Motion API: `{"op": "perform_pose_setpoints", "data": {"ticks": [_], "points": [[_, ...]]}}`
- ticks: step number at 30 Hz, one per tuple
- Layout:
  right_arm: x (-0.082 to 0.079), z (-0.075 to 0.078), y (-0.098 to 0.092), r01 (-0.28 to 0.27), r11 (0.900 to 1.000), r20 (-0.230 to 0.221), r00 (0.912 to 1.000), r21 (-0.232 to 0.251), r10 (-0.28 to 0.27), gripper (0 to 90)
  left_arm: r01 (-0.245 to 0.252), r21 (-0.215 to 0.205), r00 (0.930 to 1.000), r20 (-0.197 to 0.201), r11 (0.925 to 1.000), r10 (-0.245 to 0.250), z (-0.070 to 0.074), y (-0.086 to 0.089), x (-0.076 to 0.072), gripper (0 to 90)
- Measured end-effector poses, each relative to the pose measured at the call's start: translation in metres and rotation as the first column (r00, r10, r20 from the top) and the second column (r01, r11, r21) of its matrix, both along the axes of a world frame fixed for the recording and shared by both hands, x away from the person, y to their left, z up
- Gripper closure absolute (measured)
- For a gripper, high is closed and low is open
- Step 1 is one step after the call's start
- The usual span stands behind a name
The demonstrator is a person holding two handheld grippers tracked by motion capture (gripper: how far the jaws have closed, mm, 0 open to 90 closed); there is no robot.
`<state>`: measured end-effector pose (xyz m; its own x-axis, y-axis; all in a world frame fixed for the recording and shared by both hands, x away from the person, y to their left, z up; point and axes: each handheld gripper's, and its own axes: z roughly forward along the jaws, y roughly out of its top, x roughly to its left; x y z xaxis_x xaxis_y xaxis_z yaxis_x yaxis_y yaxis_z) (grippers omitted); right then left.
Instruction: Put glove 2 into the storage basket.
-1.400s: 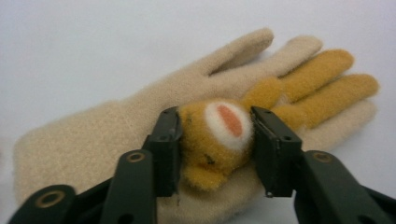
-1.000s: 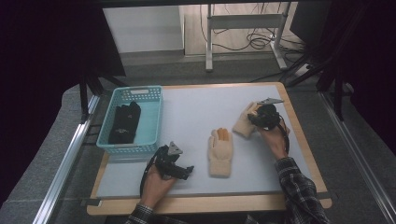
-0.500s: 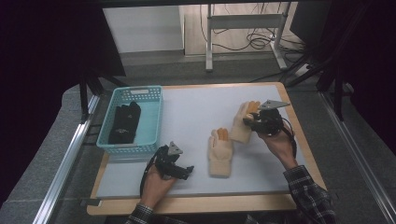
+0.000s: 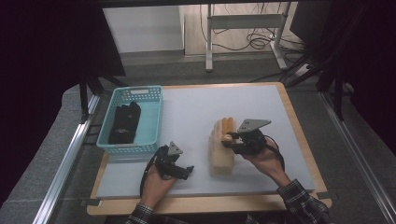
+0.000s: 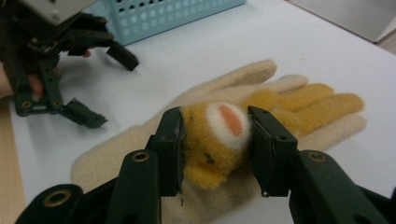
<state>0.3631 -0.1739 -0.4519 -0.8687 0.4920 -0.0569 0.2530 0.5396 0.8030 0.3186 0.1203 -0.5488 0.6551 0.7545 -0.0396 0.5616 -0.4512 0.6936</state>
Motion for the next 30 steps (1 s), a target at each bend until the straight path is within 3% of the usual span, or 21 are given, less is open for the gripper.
{"op": "perform_pose_setpoints", "data": {"ticks": [6, 12, 21, 30], "points": [[-0.001, -0.017, 0.012, -0.029, 0.999, -0.015, 0.9995, -0.032, 0.029, 57.6, -0.002, -0.002, 1.0, -0.002, 1.0, 0.001, 0.0, 0.0, 0.0, 0.4], [0.002, -0.033, 0.012, -0.037, 0.998, -0.024, 0.9991, -0.058, 0.036, 57.4, 0.003, 0.003, 1.0, 0.0, 1.0, -0.003, 0.0, 0.0, 0.0, 0.4], [0.002, -0.048, 0.007, 0.003, 0.998, -0.055, 0.9985, -0.067, -0.007, 51.6, -0.002, -0.002, 1.0, -0.002, 1.0, 0.002, 0.0, 0.0, 0.0, 0.4], [0.007, -0.032, -0.011, 0.056, 0.998, -0.034, 0.9978, -0.007, -0.057, 40.0, 0.003, 0.004, 1.0, 0.0, 1.0, -0.003, 0.0, 0.0, 0.0, 0.4]]}}
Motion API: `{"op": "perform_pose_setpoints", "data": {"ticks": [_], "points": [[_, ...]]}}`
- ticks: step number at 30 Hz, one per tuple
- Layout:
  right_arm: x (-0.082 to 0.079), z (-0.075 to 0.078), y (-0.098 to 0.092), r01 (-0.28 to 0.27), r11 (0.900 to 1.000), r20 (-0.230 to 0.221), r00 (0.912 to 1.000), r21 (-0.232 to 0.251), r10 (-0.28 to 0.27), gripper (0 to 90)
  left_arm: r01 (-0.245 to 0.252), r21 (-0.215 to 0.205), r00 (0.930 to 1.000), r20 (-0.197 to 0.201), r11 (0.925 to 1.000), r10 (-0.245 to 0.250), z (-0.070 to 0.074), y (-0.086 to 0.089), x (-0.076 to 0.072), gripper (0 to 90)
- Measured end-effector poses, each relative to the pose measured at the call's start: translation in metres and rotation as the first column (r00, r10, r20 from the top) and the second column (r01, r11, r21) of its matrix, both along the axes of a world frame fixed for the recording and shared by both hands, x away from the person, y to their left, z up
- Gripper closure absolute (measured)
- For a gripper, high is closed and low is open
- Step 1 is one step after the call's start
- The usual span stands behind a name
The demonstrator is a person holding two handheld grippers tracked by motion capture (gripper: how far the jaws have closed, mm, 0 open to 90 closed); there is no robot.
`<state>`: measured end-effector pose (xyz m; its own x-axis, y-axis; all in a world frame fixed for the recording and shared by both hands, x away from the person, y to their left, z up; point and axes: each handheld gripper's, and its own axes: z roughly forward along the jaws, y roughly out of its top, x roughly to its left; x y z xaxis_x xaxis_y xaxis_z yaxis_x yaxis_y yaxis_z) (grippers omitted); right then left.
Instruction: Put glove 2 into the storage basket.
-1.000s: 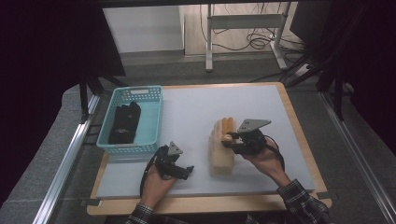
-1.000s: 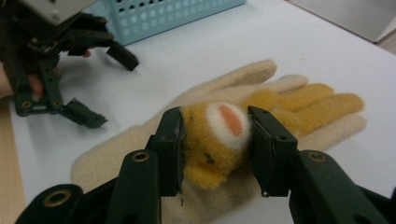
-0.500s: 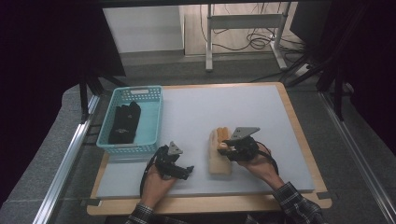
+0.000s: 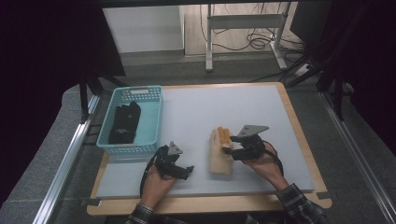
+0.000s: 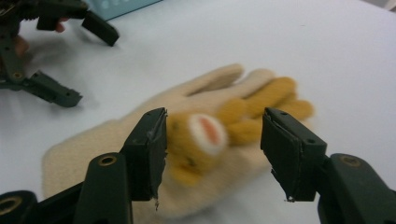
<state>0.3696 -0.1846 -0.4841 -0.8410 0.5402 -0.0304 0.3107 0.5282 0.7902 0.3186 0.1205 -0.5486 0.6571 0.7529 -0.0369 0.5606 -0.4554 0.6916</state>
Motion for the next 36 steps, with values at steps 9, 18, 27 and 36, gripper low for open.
{"op": "perform_pose_setpoints", "data": {"ticks": [9, 18, 27, 36], "points": [[0.004, -0.006, -0.029, 0.093, 0.995, -0.033, 0.9952, 0.024, -0.092, 38.5, -0.001, -0.002, 1.0, -0.002, 1.0, 0.001, 0.0, 0.0, 0.0, 0.4], [-0.006, -0.024, -0.036, 0.05, 0.998, -0.098, 0.9938, -0.026, -0.053, 74.5, -0.001, -0.002, 1.0, -0.002, 1.0, 0.001, 0.0, 0.0, 0.0, 0.4], [-0.019, -0.038, -0.021, -0.02, 0.998, -0.122, 0.9925, -0.054, 0.014, 85.3, -0.002, -0.003, 1.0, -0.001, 1.0, 0.002, 0.0, 0.0, 0.0, 0.4], [-0.019, -0.043, -0.013, -0.032, 0.998, -0.127, 0.9916, -0.046, 0.026, 85.3, -0.002, -0.003, 1.0, -0.001, 1.0, 0.002, 0.0, 0.0, 0.0, 0.4]]}}
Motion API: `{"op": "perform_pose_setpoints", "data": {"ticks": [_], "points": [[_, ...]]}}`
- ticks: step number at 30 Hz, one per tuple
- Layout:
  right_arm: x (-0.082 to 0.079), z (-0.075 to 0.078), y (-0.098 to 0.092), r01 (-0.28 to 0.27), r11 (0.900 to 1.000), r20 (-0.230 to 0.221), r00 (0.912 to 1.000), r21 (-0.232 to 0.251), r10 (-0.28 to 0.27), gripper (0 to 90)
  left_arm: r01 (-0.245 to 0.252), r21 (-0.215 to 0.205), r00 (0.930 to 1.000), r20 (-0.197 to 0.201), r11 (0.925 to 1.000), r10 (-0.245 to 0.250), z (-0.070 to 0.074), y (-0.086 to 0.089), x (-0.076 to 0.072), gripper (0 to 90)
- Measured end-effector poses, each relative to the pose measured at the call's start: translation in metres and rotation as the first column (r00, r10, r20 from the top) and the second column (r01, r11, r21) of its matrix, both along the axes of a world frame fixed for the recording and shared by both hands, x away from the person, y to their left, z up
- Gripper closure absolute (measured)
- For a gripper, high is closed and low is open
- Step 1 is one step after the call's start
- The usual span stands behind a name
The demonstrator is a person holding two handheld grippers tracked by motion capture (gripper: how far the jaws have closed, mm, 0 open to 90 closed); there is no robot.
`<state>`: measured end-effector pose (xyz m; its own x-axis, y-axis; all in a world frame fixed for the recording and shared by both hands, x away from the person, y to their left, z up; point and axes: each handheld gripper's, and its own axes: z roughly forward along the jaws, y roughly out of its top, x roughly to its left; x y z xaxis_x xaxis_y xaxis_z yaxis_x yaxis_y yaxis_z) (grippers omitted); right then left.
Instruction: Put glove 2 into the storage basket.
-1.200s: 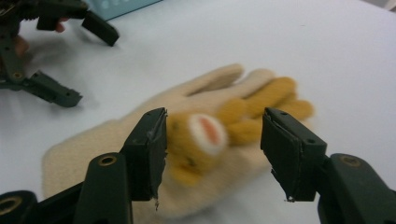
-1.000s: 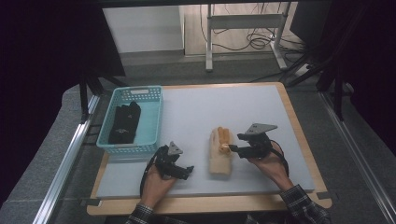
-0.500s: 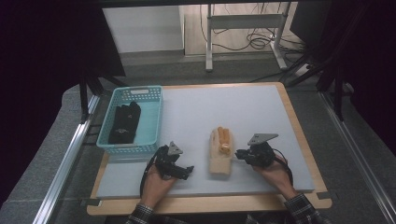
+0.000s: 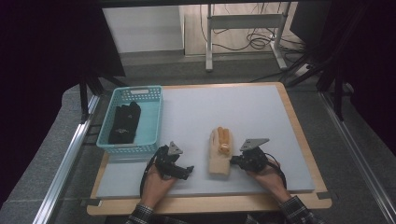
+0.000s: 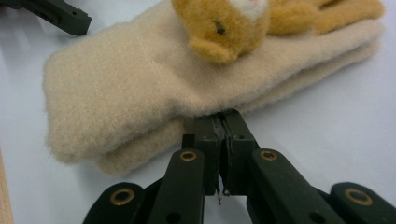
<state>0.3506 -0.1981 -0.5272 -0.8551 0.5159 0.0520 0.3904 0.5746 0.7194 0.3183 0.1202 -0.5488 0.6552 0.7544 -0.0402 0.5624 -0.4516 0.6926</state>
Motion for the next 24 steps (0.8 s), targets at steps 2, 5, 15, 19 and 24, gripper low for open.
{"op": "perform_pose_setpoints", "data": {"ticks": [2, 5, 15, 19, 24], "points": [[0.0, -0.001, 0.002, -0.002, 1.0, -0.003, 1.0, -0.002, 0.002, 85.2, 0.0, 0.0, 1.0, 0.001, 1.0, 0.0, 0.0, 0.0, 0.0, 0.4], [-0.001, -0.001, 0.006, -0.008, 1.0, -0.005, 1.0, 0.002, 0.008, 85.2, 0.0, 0.0, 1.0, 0.001, 1.0, 0.0, 0.0, 0.0, 0.0, 0.5], [0.001, -0.003, 0.03, -0.035, 0.999, 0.01, 0.9993, 0.003, 0.035, 83.8, 0.0, 0.0, 1.0, 0.001, 1.0, 0.0, 0.0, 0.0, 0.0, 0.5], [0.004, -0.004, 0.038, -0.039, 0.999, 0.015, 0.9991, 0.002, 0.039, 83.5, 0.0, 0.0, 1.0, 0.0, 1.0, 0.0, 0.0, 0.0, 0.0, 0.5], [0.008, -0.005, 0.048, -0.035, 0.999, 0.031, 0.9989, -0.007, 0.035, 83.1, 0.0, 0.0, 1.0, 0.0, 1.0, 0.0, 0.0, 0.0, 0.0, 0.5]]}}
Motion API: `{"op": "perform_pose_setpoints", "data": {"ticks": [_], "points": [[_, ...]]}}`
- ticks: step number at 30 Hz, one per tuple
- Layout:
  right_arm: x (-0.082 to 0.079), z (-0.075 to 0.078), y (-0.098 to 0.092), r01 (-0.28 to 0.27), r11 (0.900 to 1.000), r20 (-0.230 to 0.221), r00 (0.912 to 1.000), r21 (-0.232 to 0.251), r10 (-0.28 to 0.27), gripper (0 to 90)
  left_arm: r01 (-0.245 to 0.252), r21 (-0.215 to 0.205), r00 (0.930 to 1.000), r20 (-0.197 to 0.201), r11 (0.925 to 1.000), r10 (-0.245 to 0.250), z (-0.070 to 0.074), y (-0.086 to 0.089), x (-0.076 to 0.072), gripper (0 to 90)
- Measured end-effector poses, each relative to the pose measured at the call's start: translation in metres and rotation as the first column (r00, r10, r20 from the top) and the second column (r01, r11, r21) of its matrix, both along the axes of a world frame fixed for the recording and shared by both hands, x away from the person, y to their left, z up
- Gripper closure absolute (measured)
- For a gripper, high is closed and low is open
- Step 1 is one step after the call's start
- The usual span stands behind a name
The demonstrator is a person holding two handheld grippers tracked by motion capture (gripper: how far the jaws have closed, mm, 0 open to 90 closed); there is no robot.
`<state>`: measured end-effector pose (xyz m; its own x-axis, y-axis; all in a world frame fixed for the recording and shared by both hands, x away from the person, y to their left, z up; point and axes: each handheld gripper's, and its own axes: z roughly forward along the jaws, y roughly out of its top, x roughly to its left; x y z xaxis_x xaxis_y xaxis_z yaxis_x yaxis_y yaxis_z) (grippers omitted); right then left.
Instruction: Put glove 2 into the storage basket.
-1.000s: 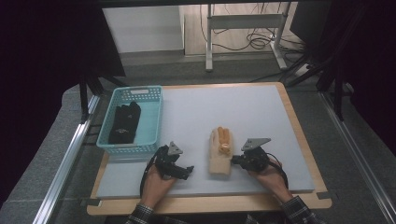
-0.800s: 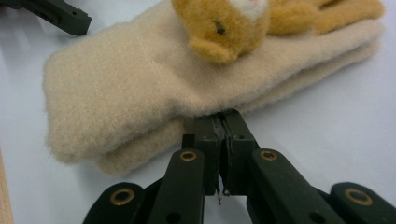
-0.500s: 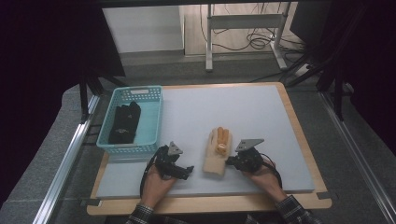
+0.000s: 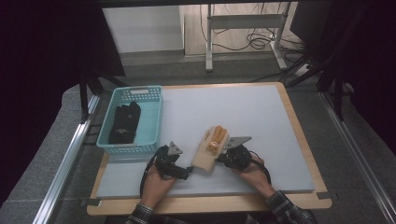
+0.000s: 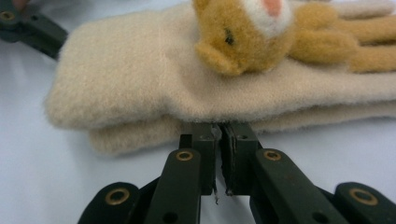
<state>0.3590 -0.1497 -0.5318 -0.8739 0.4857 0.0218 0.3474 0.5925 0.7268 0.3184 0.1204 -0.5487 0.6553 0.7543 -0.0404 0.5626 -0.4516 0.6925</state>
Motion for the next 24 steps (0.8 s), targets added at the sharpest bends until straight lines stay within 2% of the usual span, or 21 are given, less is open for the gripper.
{"op": "perform_pose_setpoints", "data": {"ticks": [11, 19, 24], "points": [[0.011, -0.001, 0.012, 0.022, 1.0, 0.003, 0.9998, 0.003, -0.022, 82.9, 0.0, 0.001, 1.0, -0.001, 1.0, 0.0, 0.0, 0.0, 0.0, 0.6], [0.003, 0.0, 0.007, 0.006, 1.0, -0.012, 0.9999, 0.005, -0.006, 80.3, -0.003, 0.007, 1.0, -0.008, 1.0, 0.003, 0.001, 0.005, -0.008, 1.4], [0.002, -0.001, 0.016, -0.008, 1.0, -0.015, 0.9999, 0.006, 0.008, 80.3, -0.001, 0.014, 1.0, -0.009, 0.9999, 0.001, 0.001, 0.009, -0.011, 0.7]]}}
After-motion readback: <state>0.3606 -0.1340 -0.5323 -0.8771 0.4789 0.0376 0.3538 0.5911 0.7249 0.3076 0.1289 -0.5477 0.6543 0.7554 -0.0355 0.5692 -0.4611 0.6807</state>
